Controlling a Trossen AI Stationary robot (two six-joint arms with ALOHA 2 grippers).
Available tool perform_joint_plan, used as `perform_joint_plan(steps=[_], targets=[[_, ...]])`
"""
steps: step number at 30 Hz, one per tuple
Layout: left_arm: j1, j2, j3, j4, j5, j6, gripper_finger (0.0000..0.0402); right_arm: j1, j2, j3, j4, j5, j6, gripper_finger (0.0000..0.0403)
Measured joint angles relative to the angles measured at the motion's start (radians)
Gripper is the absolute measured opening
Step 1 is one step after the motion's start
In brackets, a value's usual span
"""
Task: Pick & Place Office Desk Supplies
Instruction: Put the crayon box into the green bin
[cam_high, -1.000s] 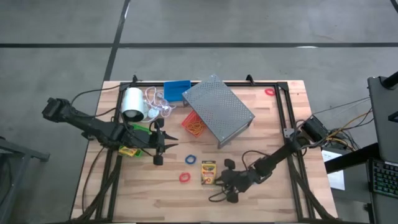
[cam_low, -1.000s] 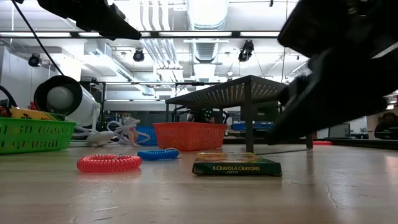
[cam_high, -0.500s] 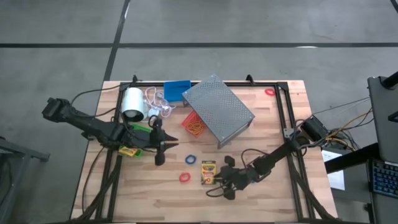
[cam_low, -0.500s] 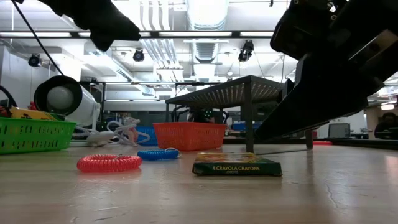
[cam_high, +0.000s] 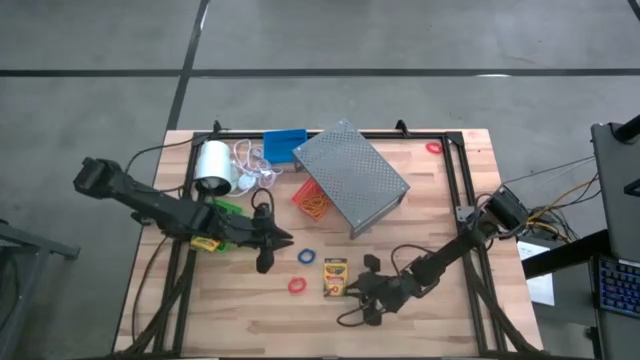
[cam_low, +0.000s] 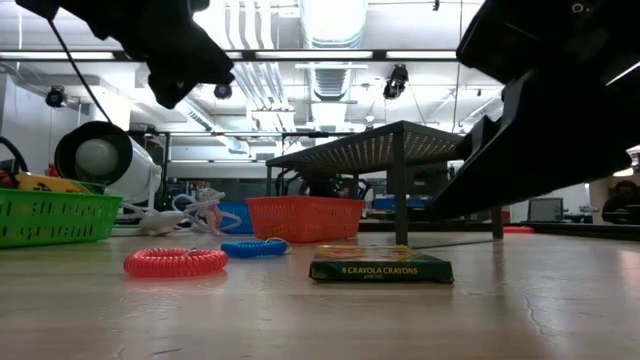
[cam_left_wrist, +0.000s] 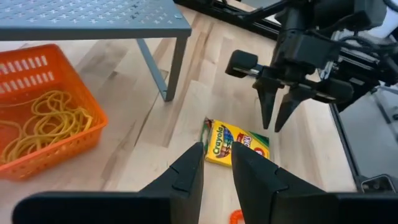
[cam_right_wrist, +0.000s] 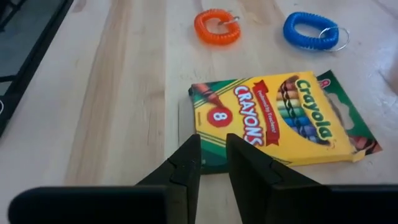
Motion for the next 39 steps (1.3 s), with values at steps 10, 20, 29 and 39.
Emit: perform_joint_plan(steps=[10, 20, 29, 39], targets=[[0.016, 0.025, 0.000, 0.033, -0.004, 0.011, 0.0087, 0.076, 0.000, 0.000, 0.014, 0.168, 0.043, 0.0068], [0.048, 0.023, 0.000, 0.043, -0.059, 0.068, 0.0087, 0.147, -0.006, 0.000, 0.005, 0.466, -0.013, 0.0068], [0.200, 0.019, 0.107, 0.045, -0.044, 0.321, 0.0086, 0.099, -0.272, 0.000, 0.004, 0.712, -0.341, 0.0068], [0.236, 0.017, 0.214, -0.018, 0.012, 0.174, 0.0086, 0.096, -0.623, 0.011, -0.050, 0.540, -0.782, 0.0068]])
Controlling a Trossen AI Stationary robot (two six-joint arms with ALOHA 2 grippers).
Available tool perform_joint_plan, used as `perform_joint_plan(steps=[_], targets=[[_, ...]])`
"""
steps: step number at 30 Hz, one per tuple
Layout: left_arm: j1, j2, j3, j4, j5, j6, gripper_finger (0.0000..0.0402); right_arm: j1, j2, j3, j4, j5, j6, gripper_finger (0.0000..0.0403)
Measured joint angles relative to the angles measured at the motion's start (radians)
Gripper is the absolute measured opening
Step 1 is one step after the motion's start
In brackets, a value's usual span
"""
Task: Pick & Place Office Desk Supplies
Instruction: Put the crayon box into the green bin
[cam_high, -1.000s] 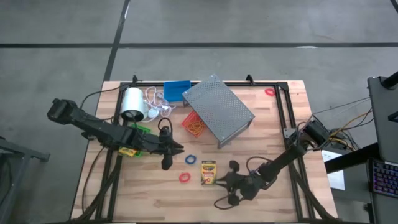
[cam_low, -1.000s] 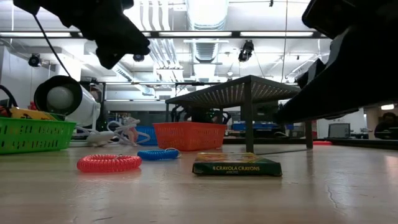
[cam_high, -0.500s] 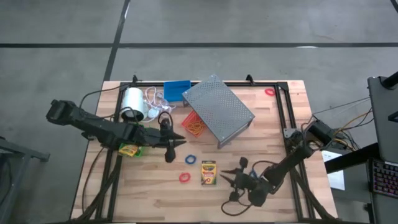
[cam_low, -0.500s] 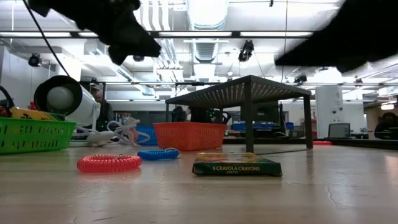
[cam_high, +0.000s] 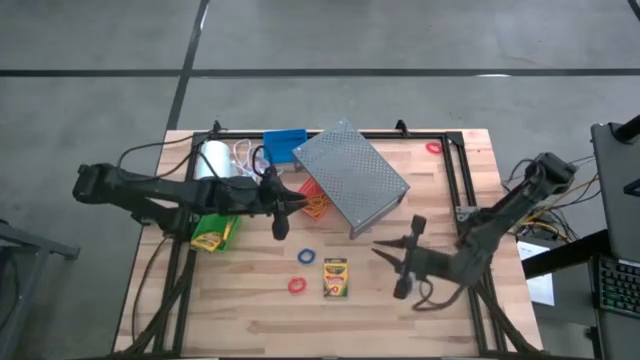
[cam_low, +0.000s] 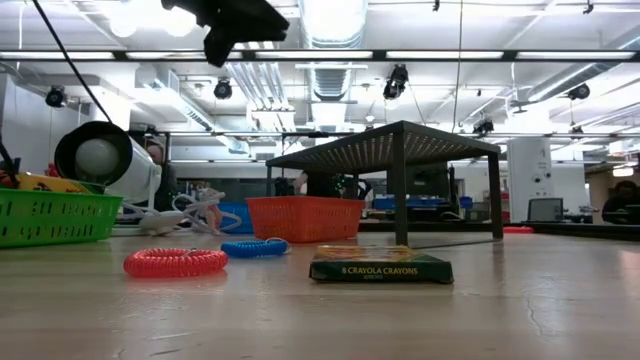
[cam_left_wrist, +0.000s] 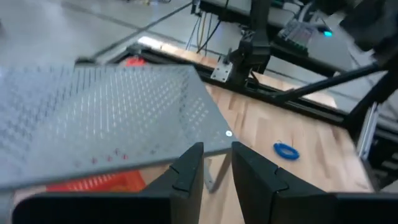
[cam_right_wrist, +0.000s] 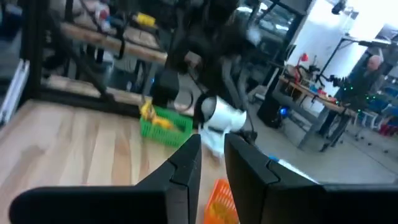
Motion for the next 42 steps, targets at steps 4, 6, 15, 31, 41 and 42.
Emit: perform_joint_plan(steps=[4, 6, 15, 31, 41, 42], targets=[[0.000, 0.000, -0.024, -0.008, -0.002, -0.076, 0.0086, 0.013, 0.013, 0.048, -0.095, -0.001, 0.088, 0.0068], [0.000, 0.000, -0.032, -0.010, -0.006, -0.070, 0.0086, 0.034, 0.063, 0.066, -0.135, 0.011, 0.116, 0.0068], [0.002, 0.000, -0.052, -0.034, -0.009, -0.065, 0.0086, 0.122, 0.465, 0.301, -0.146, 0.245, 0.346, 0.0068], [0.010, 0.042, -0.062, -0.061, 0.104, -0.021, 0.0086, 0.088, 0.867, 0.574, -0.975, 0.000, 1.403, 0.0068], [0.111, 0.159, -0.080, -0.042, 0.257, -0.017, 0.0086, 0.079, 0.928, 0.588, -0.970, -0.017, 1.515, 0.0068], [0.118, 0.173, -0.079, -0.031, 0.258, -0.017, 0.0086, 0.076, 0.927, 0.587, -0.968, -0.020, 1.503, 0.0068]])
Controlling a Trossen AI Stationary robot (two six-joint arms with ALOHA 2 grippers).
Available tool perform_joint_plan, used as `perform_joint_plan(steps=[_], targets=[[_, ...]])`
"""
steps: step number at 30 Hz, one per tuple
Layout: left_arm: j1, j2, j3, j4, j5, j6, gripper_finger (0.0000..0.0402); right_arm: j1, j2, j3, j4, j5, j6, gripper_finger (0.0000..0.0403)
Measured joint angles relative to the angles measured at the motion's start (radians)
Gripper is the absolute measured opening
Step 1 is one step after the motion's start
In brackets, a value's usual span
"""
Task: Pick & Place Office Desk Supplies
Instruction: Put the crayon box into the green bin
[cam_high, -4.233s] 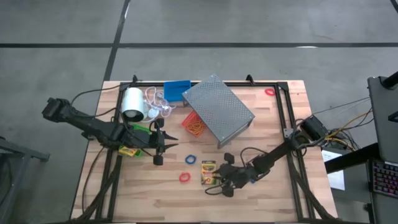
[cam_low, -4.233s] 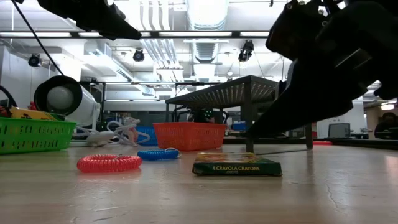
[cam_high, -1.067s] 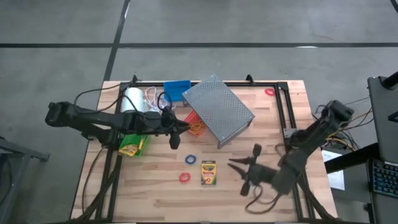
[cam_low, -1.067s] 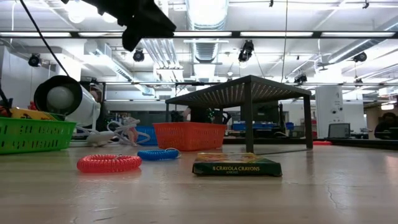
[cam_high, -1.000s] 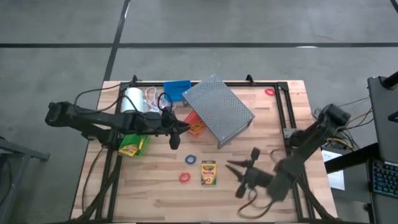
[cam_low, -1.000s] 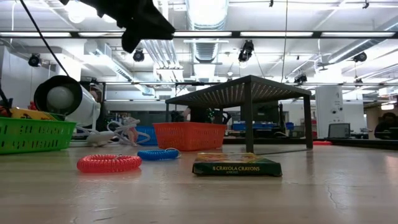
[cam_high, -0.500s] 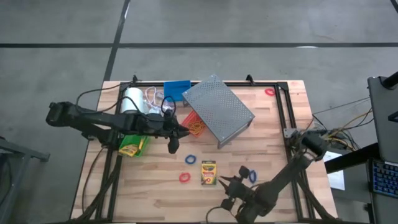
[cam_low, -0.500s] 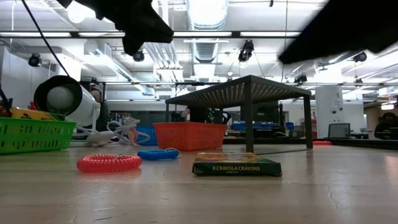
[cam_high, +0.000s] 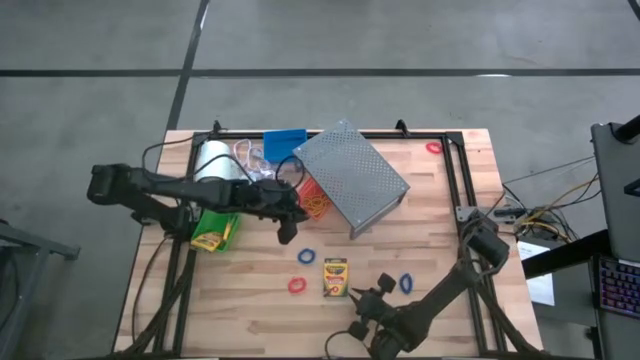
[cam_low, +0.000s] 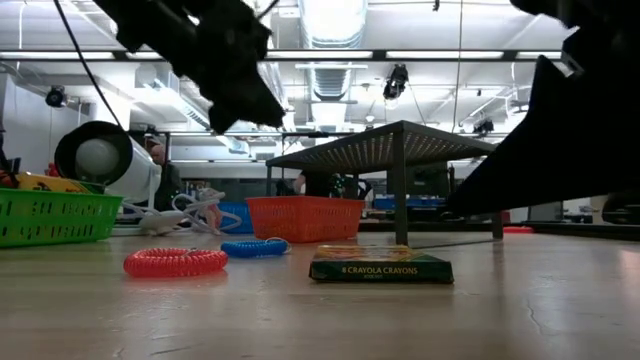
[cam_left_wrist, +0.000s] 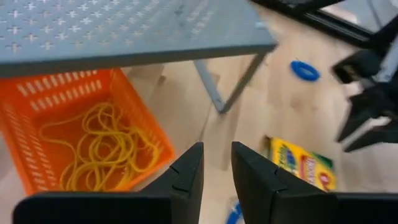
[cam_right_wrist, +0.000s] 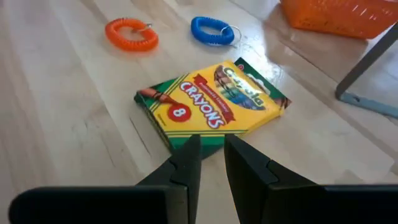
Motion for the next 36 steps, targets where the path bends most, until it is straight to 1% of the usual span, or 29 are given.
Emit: perform_joint_plan(steps=[4, 7, 10, 13, 16, 19, 23, 31, 34, 36], targets=[[0.016, 0.060, 0.002, 0.002, 0.036, -0.007, 0.0086, -0.020, -0.007, 0.000, 0.036, -0.079, -0.025, 0.0068], [0.015, 0.095, 0.002, 0.023, 0.076, -0.007, 0.0086, -0.033, -0.007, -0.001, 0.072, -0.088, -0.061, 0.0068], [0.016, 0.115, 0.002, 0.022, 0.092, -0.006, 0.0086, -0.050, -0.008, -0.002, 0.127, -0.101, -0.113, 0.0068], [0.016, 0.117, 0.001, 0.022, 0.096, -0.006, 0.0086, -0.070, -0.009, -0.002, 0.149, -0.167, -0.145, 0.0068], [0.015, 0.114, 0.001, 0.024, 0.098, -0.005, 0.0086, -0.075, -0.009, -0.003, 0.147, -0.167, -0.149, 0.0068], [0.016, 0.112, 0.001, 0.025, 0.098, -0.005, 0.0086, -0.073, -0.009, -0.007, 0.147, -0.153, -0.137, 0.0068], [0.015, 0.112, 0.001, 0.025, 0.098, -0.003, 0.0086, -0.072, -0.009, -0.016, 0.144, -0.201, -0.076, 0.0068], [0.016, 0.112, 0.001, 0.024, 0.100, -0.003, 0.0086, -0.072, -0.010, -0.033, 0.150, -0.200, -0.023, 0.0068], [0.016, 0.112, -0.001, 0.026, 0.135, -0.006, 0.0086, -0.072, -0.011, -0.038, 0.153, -0.216, -0.002, 0.0068], [0.016, 0.112, -0.005, 0.030, 0.179, -0.014, 0.0086, -0.071, -0.012, -0.040, 0.156, -0.220, 0.002, 0.0068]])
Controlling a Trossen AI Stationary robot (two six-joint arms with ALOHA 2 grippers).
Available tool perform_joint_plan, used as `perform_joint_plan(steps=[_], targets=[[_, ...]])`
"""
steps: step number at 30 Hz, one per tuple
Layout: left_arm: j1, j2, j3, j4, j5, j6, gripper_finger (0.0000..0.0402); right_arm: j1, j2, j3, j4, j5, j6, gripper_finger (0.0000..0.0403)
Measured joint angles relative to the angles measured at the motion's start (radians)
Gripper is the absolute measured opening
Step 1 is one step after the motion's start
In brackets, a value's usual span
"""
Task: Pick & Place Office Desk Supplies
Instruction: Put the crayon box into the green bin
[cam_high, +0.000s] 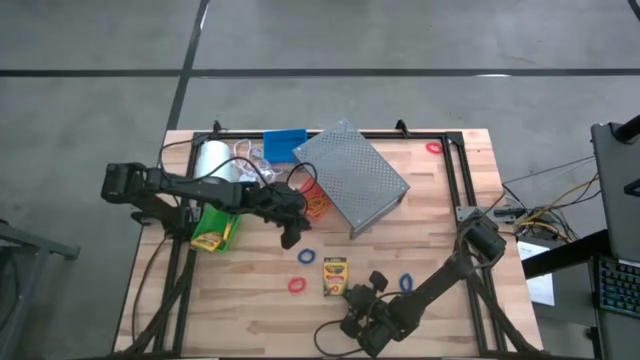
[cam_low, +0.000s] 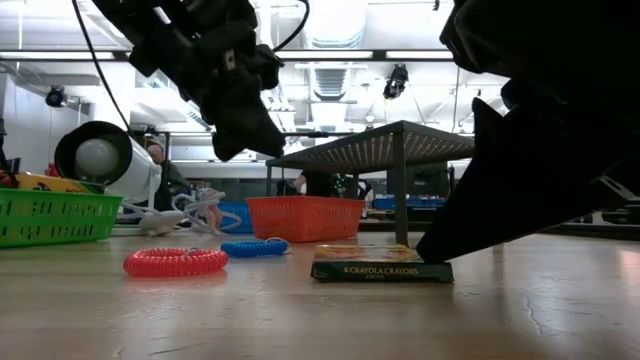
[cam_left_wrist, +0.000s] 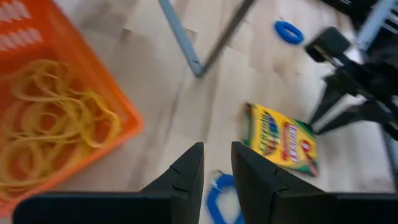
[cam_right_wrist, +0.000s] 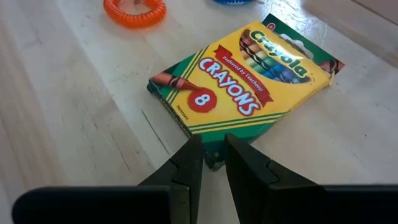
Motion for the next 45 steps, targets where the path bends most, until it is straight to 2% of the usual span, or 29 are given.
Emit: perform_joint_plan(steps=[7, 13, 20, 24, 28, 34, 45], targets=[[0.000, 0.000, 0.000, 0.014, 0.036, -0.023, 0.0086, 0.003, -0.001, -0.004, 0.002, -0.020, 0.023, 0.0068], [0.000, 0.053, -0.001, 0.035, 0.161, -0.030, 0.0086, 0.007, -0.002, -0.011, 0.005, -0.033, 0.022, 0.0068], [0.000, 0.180, 0.009, 0.127, 0.168, -0.072, 0.0086, 0.008, -0.005, -0.013, 0.008, -0.051, 0.019, 0.0068], [0.000, 0.210, 0.021, 0.142, 0.176, -0.072, 0.0086, 0.015, -0.005, -0.015, 0.013, -0.054, 0.026, 0.0068], [0.000, 0.212, 0.021, 0.163, 0.182, -0.072, 0.0086, 0.018, -0.004, -0.018, 0.017, -0.056, 0.038, 0.0068], [-0.001, 0.212, 0.021, 0.207, 0.259, -0.097, 0.0086, 0.018, -0.003, -0.020, 0.024, -0.056, 0.033, 0.0068], [-0.016, 0.212, 0.020, 0.229, 0.265, -0.103, 0.0086, 0.019, -0.002, -0.028, 0.046, -0.056, 0.012, 0.0068]])
